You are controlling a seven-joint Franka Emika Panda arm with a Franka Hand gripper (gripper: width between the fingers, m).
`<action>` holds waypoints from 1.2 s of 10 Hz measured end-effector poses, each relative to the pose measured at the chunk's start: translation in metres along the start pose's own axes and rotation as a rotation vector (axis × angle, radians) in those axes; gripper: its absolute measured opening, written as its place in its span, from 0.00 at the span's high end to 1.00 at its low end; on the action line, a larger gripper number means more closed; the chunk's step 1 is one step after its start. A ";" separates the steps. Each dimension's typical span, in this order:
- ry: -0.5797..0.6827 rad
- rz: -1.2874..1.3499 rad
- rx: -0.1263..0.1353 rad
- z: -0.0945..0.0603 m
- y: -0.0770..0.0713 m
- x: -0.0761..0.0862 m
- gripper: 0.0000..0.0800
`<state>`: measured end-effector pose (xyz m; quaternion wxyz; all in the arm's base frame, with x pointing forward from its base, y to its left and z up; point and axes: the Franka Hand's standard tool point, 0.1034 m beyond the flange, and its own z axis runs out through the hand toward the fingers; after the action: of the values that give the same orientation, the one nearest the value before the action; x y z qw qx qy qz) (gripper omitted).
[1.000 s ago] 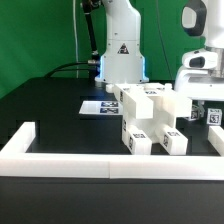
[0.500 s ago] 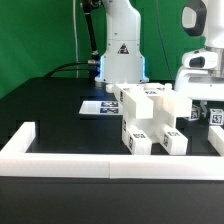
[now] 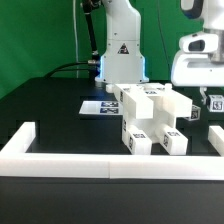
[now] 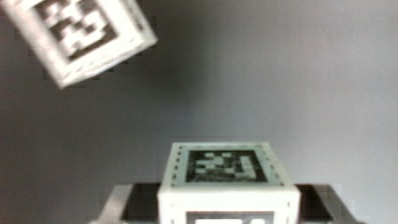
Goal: Assemble chair
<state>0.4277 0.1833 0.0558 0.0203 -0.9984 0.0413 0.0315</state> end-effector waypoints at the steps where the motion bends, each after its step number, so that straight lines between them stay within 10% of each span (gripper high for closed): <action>1: -0.002 -0.006 0.008 -0.014 0.004 0.007 0.64; 3: 0.001 -0.009 0.020 -0.037 0.013 0.024 0.64; 8: 0.003 -0.058 0.001 -0.027 0.019 0.019 0.64; 12: -0.029 -0.156 0.011 -0.065 0.054 0.055 0.64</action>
Offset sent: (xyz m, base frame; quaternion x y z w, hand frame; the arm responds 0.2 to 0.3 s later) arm 0.0000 0.0000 0.0000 0.0000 0.0000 0.0000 1.0000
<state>0.4815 0.1219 0.1150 0.0289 -0.9979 -0.0370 0.0439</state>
